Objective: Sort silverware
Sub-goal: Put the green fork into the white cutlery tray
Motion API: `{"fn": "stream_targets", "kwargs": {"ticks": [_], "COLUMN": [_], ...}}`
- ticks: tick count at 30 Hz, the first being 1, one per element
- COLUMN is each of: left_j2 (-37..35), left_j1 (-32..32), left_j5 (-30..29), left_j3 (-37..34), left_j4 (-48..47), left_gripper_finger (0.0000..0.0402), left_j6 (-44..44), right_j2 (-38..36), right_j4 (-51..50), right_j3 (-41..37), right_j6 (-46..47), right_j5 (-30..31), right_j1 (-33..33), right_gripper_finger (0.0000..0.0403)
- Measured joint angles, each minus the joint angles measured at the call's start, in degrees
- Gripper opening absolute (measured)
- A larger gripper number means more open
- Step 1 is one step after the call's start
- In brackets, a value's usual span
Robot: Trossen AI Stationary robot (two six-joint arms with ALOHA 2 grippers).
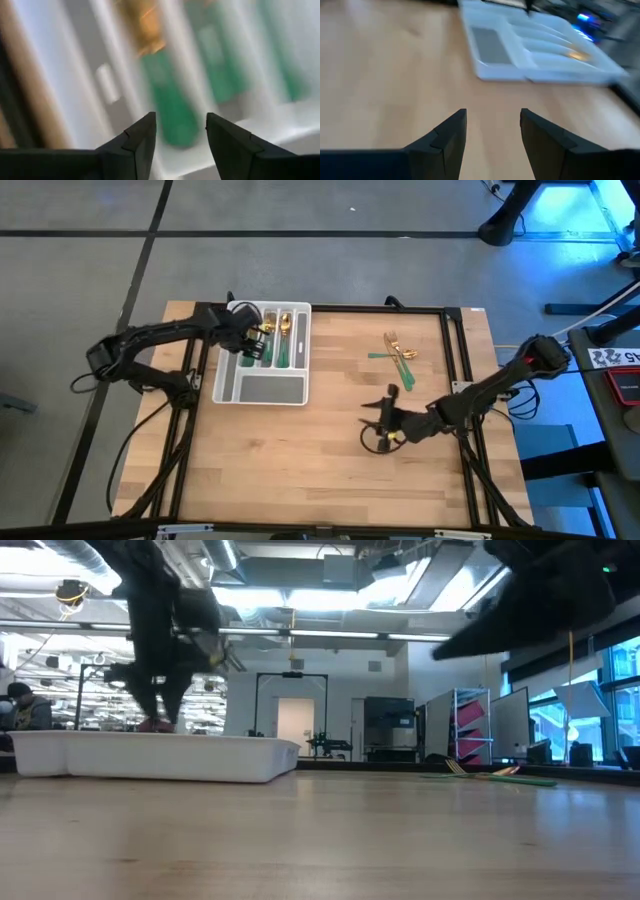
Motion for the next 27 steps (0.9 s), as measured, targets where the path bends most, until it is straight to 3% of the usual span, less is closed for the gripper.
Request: {"fn": "stream_targets", "kwargs": {"ticks": [3,5,9,13,17,21,24,27], "left_j2": [-3.94,-5.75,-6.26,-3.32,1.75,7.87,12.22,16.05], "left_j1": [-5.21,-10.36,-22.36,-33.34,-42.28,-47.84,-49.79,-50.83], "left_j5": [-1.16,-3.18,-9.8,-16.98,-24.16,-29.94,-30.59,-30.65], "left_j3": [-1.18,-2.61,-6.15,-9.2,-9.94,-10.01,-10.01,-10.03], "left_j4": [7.69,14.8,32.7,50.47,62.84,70.93,75.37,78.13], "left_gripper_finger": [0.0163,0.0164,0.0164,0.0164,0.0164,0.0164,0.0164,0.0164], "left_j6": [1.03,1.82,3.52,8.49,14.09,16.28,14.72,12.17], "right_j2": [-4.52,-7.82,-12.93,-13.86,-11.44,-6.62,-2.0,2.75], "right_j4": [-11.74,-21.01,-38.27,-48.24,-48.82,-38.99,-30.88,-30.3], "right_j3": [0.02,0.02,0.02,0.0,-0.02,-0.02,0.06,0.57], "right_j6": [5.91,12.52,26.86,37.62,36.55,24.65,18.64,18.19], "right_j5": [6.38,7.18,3.08,-4.51,-9.43,-12.16,-16.44,-13.83], "right_j1": [0.72,-0.85,-8.95,-21.57,-32.34,-39.84,-44.35,-48.9], "right_gripper_finger": [0.0184,0.0184,0.0184,0.0184,0.0184,0.0184,0.0184,0.0184]}}
